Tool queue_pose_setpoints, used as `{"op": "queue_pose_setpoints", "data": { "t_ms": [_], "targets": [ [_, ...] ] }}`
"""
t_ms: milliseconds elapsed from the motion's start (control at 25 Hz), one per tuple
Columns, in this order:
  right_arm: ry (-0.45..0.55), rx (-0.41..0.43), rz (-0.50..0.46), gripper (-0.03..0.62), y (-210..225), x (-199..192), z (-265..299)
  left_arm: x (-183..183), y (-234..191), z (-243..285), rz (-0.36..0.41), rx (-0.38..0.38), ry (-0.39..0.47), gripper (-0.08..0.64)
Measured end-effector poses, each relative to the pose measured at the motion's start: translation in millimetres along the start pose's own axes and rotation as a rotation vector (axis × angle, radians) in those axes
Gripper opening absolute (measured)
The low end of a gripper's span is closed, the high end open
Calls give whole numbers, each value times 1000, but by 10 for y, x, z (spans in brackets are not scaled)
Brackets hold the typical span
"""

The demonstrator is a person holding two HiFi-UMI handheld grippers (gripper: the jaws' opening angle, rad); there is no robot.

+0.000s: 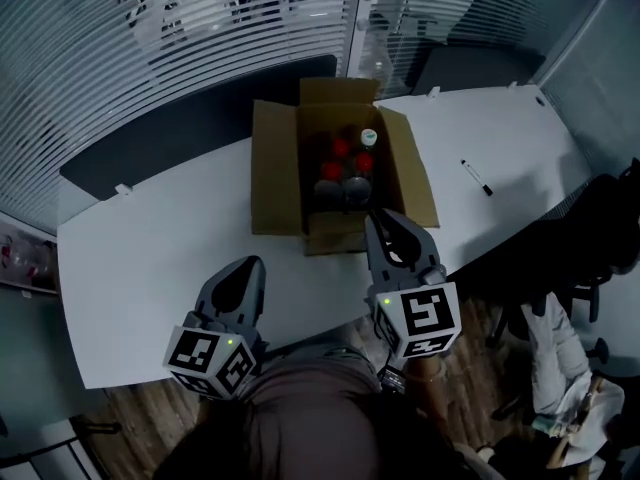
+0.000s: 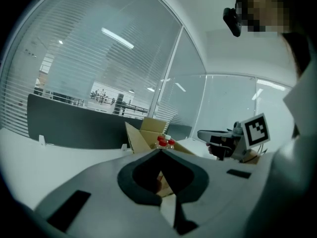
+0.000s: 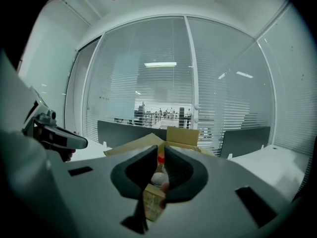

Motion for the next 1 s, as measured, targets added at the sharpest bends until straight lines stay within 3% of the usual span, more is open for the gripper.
{"op": "queue_pose_setpoints", "data": {
  "t_ms": [480, 1000],
  "targets": [
    [-77, 41, -11, 97, 346, -134, 563, 125, -118, 221, 14, 75, -35, 8],
    [-208, 32, -24, 140, 584, -385, 1061, 32, -311, 433, -2, 66, -63, 8]
  ]
}}
Point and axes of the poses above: the fingertips, and each gripper's own axes: z forward along the fingers, y to its right, x out of its top, the point moved 10 cm from there along -z, backward along the fingers, and after that the axes turned 15 degrees about y, right-handed, at the moved point
